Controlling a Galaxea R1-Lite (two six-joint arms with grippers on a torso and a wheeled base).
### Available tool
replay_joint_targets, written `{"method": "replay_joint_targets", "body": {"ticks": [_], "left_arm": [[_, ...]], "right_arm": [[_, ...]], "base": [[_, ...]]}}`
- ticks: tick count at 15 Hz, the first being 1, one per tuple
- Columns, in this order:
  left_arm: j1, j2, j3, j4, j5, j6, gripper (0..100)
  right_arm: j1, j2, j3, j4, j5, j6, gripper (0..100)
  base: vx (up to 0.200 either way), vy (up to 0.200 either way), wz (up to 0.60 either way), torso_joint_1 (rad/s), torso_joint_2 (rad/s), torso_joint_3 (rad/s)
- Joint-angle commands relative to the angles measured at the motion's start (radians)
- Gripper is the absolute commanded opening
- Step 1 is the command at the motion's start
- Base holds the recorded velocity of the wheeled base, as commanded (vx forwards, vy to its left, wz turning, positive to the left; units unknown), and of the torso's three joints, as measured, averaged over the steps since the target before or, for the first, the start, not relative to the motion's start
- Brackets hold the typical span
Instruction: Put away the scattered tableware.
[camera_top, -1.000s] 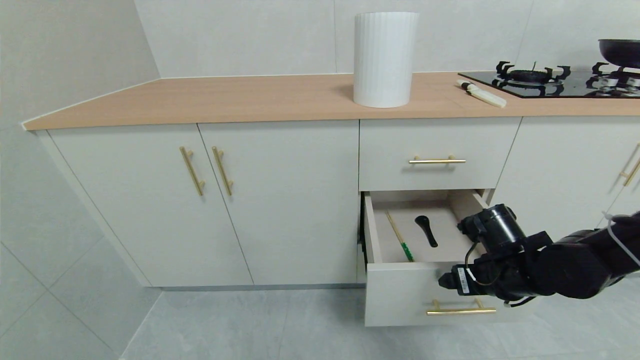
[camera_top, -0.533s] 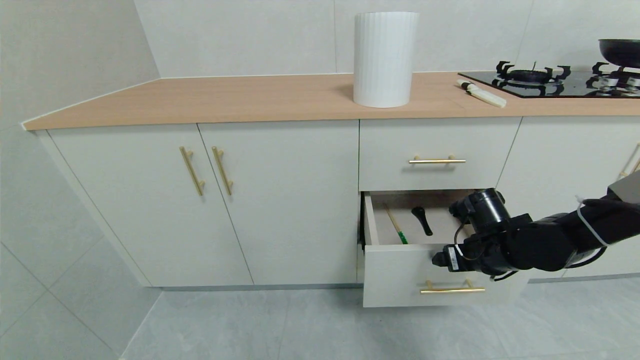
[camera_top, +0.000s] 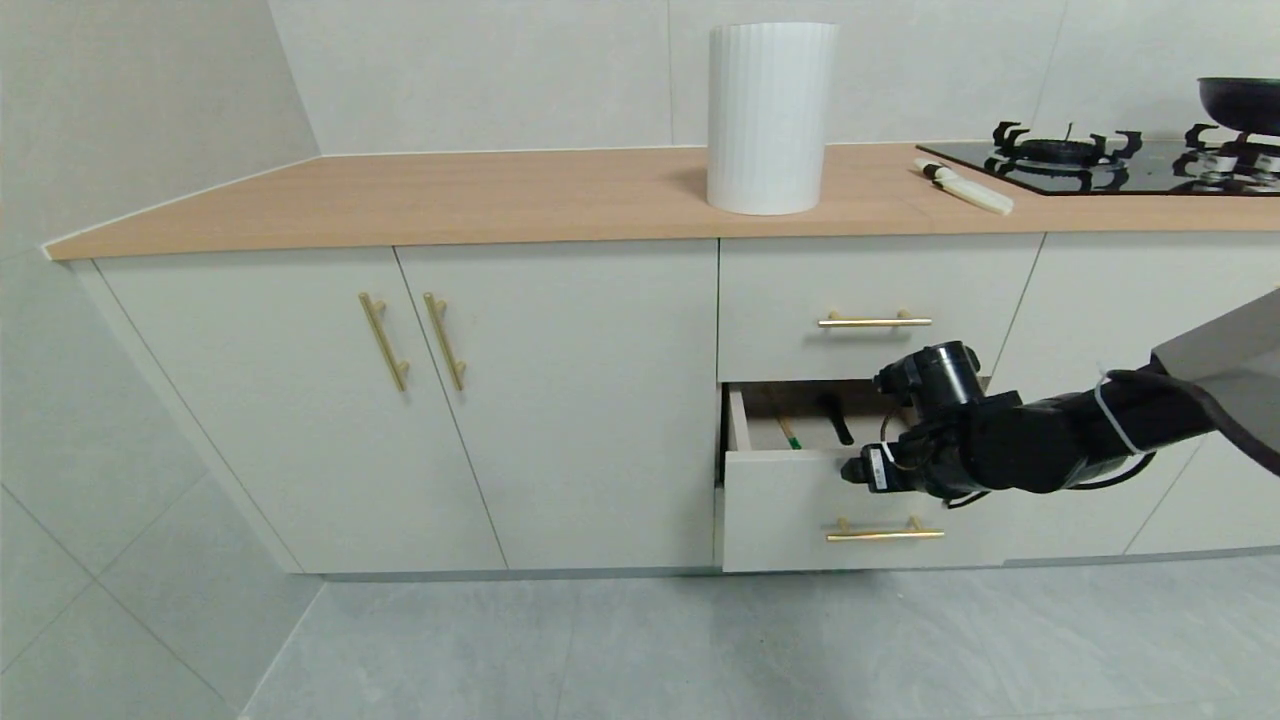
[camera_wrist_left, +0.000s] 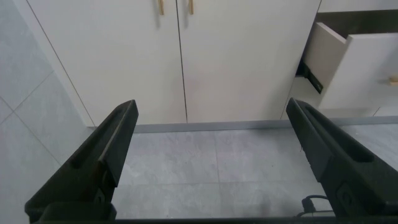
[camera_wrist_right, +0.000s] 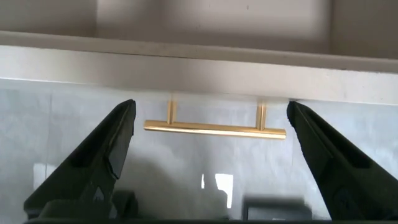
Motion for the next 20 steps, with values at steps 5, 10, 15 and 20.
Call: {"method": "replay_joint_targets", "body": {"ticks": [5, 10, 15, 20], "left_arm": [[0.0, 0.001, 0.0, 0.0, 0.0, 0.0, 100], [0.0, 0.001, 0.0, 0.0, 0.0, 0.0, 100], [0.0, 0.001, 0.0, 0.0, 0.0, 0.0, 100], [0.0, 0.001, 0.0, 0.0, 0.0, 0.0, 100]], "right_arm": [[-0.024, 0.107, -0.173, 0.0, 0.004, -0.038, 100], [-0.056, 0.18, -0.25, -0.023, 0.005, -0.034, 100], [-0.062, 0.219, -0.25, -0.13, 0.001, -0.032, 100], [-0.076, 0.254, -0.253, -0.217, 0.001, -0.034, 100]], "base": [[0.0, 0.0, 0.0, 0.0, 0.0, 0.0], [0.0, 0.0, 0.0, 0.0, 0.0, 0.0], [0.0, 0.0, 0.0, 0.0, 0.0, 0.0], [0.0, 0.0, 0.0, 0.0, 0.0, 0.0]]}}
